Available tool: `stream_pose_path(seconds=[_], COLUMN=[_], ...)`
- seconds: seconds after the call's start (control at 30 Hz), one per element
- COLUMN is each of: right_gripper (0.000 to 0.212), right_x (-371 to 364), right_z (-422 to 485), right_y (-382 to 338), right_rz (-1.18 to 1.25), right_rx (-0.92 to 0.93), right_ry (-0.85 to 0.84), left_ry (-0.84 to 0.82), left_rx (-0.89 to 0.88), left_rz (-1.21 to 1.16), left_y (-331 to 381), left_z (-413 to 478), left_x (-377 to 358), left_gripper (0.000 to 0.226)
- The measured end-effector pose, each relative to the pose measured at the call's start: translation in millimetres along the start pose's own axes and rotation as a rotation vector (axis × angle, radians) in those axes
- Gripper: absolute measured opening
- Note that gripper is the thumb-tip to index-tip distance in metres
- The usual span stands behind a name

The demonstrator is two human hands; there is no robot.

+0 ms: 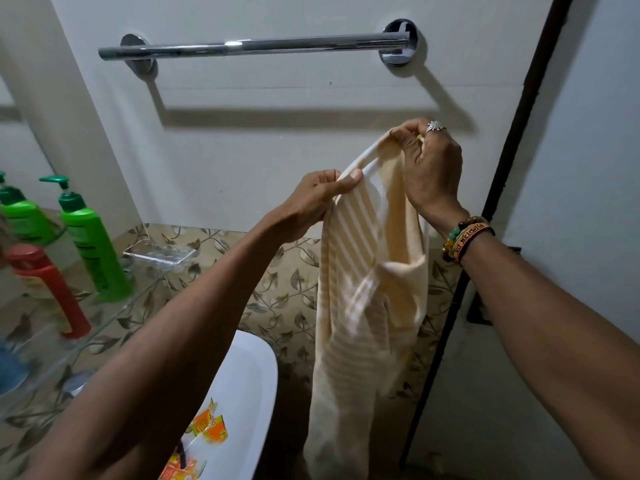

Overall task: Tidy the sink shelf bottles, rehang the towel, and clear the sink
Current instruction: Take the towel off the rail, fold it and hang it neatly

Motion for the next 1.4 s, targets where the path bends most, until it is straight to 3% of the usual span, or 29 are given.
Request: stream_pose_path(seconds=[0.13, 0.33, 0.5, 0.77, 0.83, 0.9, 0.97, 1.03, 1.13, 1.17, 1.3, 1.4], right_gripper=[0.034, 0.041, 0.040, 0.035, 0.037, 0.043, 0.066, 0.075, 0.024, 0.016, 0.021, 0.022], right_x=[14, 35, 53, 56, 36, -3, -41, -64, -80, -80, -70, -58], right_z=[4, 4, 4, -7, 0, 1, -18, -39, -53, -53, -45, -33], right_y=[3, 17, 29, 57, 50, 32, 9, -2, 0, 2, 10, 18], right_rz=[-0.073, -0.089, -0.094, 0.002, 0.053, 0.174, 0.196, 0.112, 0.168, 0.180, 0.223, 0.353], right_rx=[-0.006, -0.086, -0.140, -0.371, -0.306, -0.197, -0.119, -0.064, -0.108, -0.130, -0.208, -0.302], right_ry=[0.077, 0.169, 0.251, 0.327, 0.152, -0.209, -0.590, -0.817, -0.876, -0.851, -0.775, -0.611], left_ry=[-0.043, 0.049, 0.159, 0.334, 0.385, 0.390, 0.316, 0.239, 0.208, 0.214, 0.220, 0.124], left_rx=[-0.010, -0.048, -0.052, -0.167, -0.219, -0.299, -0.397, -0.475, -0.473, -0.459, -0.354, -0.255], left_rz=[0.076, 0.160, 0.374, 0.745, 0.770, 0.771, 0.752, 0.752, 0.688, 0.629, 0.499, 0.510], left_y=[-7, -23, -40, -36, -21, -1, 21, 39, 52, 53, 36, 10], left_z=[-2, -9, -11, -17, -15, -13, -10, -7, -3, -3, -8, -11], left_x=[-3, 16, 40, 64, 60, 47, 26, 7, -3, -1, 14, 12], left_gripper=[0.035, 0.044, 0.055, 0.047, 0.047, 0.039, 0.027, 0.021, 0.018, 0.019, 0.031, 0.036])
Point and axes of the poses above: each hand's wrist, its own z-axis towards the middle knuckle, its own x-axis out of the back of the hand, y = z × x, the point moved 10 cm from there along z, towards the middle knuckle
